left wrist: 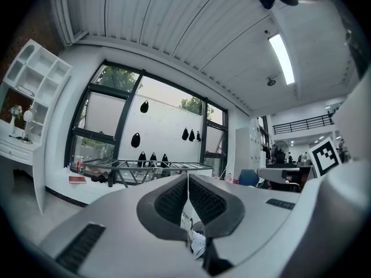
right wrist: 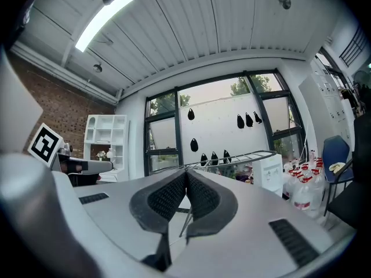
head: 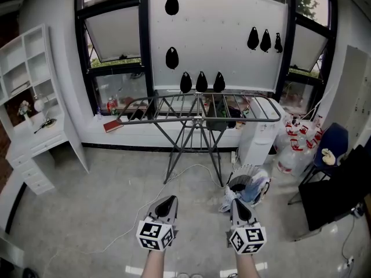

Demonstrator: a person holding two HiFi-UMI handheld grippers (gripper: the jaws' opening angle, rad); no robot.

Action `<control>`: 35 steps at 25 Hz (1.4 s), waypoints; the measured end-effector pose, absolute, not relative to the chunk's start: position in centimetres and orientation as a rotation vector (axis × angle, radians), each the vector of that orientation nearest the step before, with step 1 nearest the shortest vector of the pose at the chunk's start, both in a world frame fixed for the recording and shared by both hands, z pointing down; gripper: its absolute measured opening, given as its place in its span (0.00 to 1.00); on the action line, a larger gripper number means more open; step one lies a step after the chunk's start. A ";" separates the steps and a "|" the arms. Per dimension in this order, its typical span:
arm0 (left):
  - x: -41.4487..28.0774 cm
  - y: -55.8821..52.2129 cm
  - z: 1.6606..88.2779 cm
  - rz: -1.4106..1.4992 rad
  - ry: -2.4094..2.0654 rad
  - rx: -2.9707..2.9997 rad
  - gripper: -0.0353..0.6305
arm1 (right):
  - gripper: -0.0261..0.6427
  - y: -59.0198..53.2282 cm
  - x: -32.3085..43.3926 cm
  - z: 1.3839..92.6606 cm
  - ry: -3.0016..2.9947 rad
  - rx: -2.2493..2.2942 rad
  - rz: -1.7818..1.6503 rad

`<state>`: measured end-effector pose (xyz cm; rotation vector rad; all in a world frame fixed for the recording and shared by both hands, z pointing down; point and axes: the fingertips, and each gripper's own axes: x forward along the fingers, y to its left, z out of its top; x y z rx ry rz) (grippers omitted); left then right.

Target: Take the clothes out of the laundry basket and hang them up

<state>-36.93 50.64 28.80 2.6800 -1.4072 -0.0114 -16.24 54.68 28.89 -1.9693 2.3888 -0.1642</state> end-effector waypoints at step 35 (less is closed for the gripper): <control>-40.7 45.3 30.4 -0.030 -1.397 2.658 0.30 | 0.27 51.7 -16.5 29.2 2.286 -1.986 -0.193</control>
